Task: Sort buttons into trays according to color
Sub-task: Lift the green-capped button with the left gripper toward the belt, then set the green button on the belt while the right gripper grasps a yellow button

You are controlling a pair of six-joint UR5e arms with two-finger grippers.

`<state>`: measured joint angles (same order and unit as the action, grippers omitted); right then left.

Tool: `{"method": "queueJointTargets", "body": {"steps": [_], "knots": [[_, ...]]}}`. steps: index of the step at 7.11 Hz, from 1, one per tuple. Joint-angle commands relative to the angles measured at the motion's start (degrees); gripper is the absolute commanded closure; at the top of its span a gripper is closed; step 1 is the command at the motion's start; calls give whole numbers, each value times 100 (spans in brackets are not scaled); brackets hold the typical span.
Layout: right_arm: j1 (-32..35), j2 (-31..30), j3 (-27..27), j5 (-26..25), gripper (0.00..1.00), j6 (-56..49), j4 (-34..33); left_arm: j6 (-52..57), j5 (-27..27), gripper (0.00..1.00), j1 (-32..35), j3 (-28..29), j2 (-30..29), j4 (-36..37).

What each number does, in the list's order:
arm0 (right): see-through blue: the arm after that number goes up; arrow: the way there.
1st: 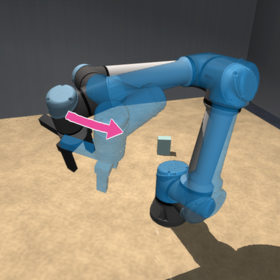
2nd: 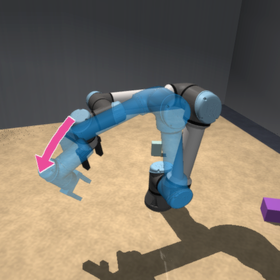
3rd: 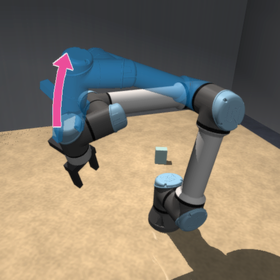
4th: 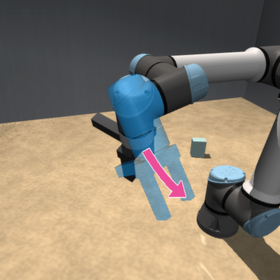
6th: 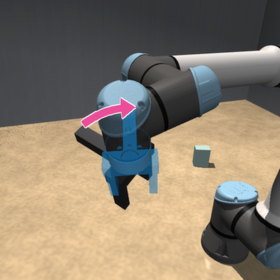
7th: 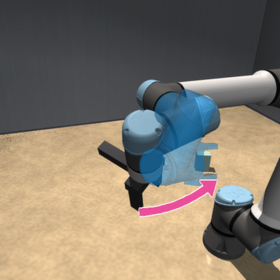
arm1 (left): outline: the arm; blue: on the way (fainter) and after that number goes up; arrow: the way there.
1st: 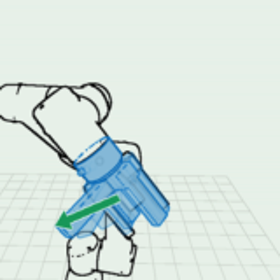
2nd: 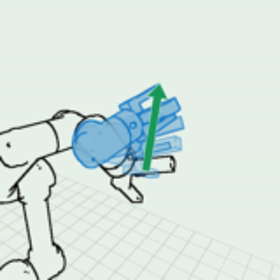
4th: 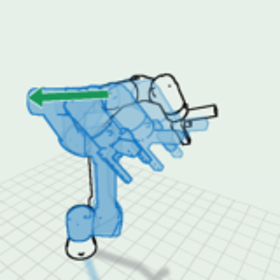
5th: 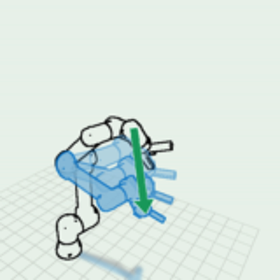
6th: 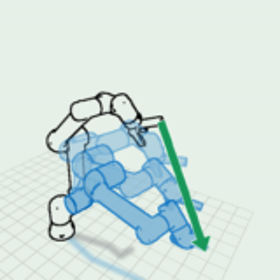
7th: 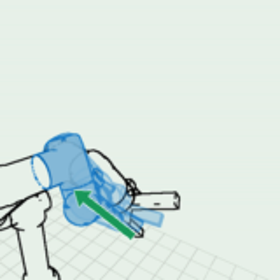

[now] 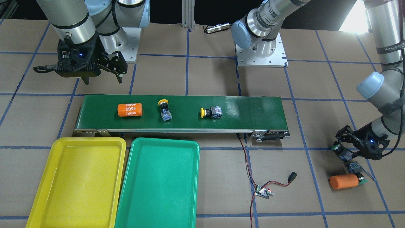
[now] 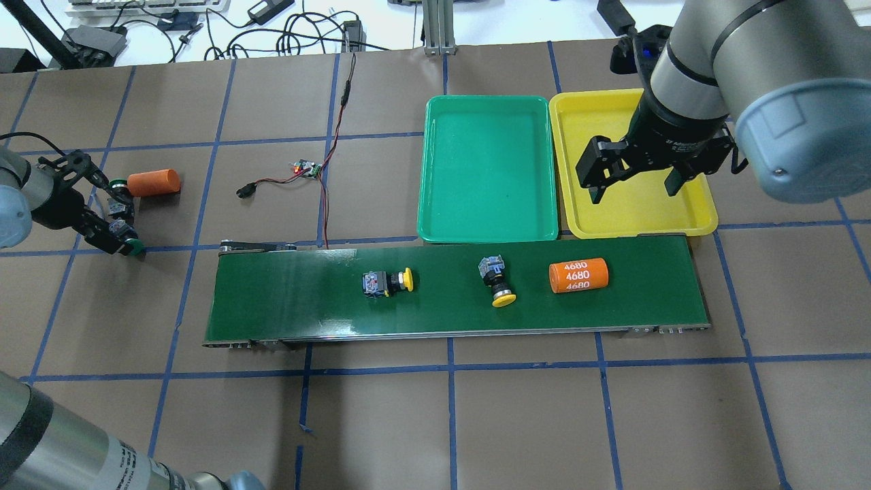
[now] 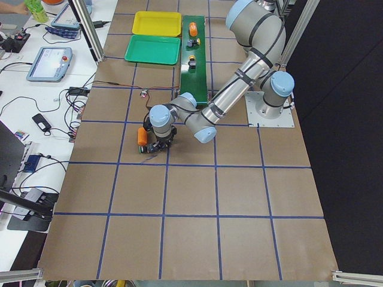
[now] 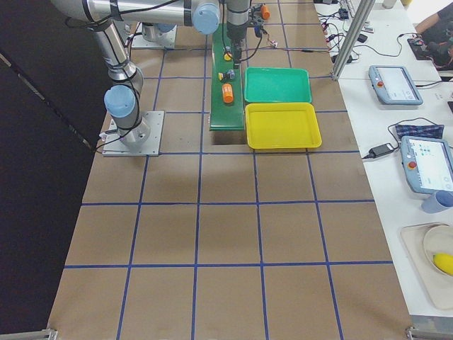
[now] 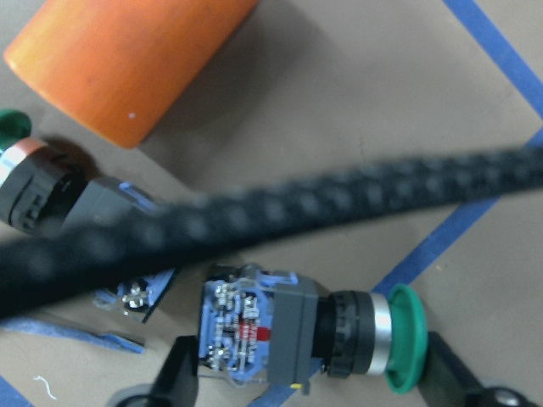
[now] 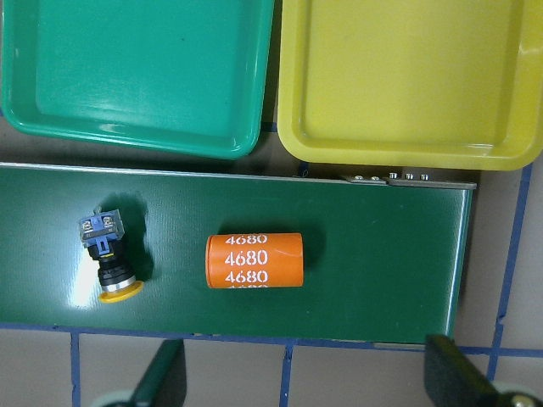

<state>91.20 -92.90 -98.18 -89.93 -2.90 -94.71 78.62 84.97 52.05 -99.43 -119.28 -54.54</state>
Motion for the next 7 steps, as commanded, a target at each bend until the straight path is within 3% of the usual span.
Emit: {"method": "queueJointTargets", "body": {"steps": [1, 3, 5, 7], "knots": [[56, -27, 0, 28, 0, -18, 22, -466, 3, 96, 77, -110, 246, -335], [249, -44, -8, 63, 0, -9, -4, -1711, -268, 96, 130, -688, 1200, -1100], [215, -27, -8, 90, 0, 0, -56, -3422, -262, 96, 855, -1085, 2124, -1304], [293, 121, -296, 343, 0, 470, -571, -5331, -235, 96, 1455, -1410, 2601, -1323]]}}
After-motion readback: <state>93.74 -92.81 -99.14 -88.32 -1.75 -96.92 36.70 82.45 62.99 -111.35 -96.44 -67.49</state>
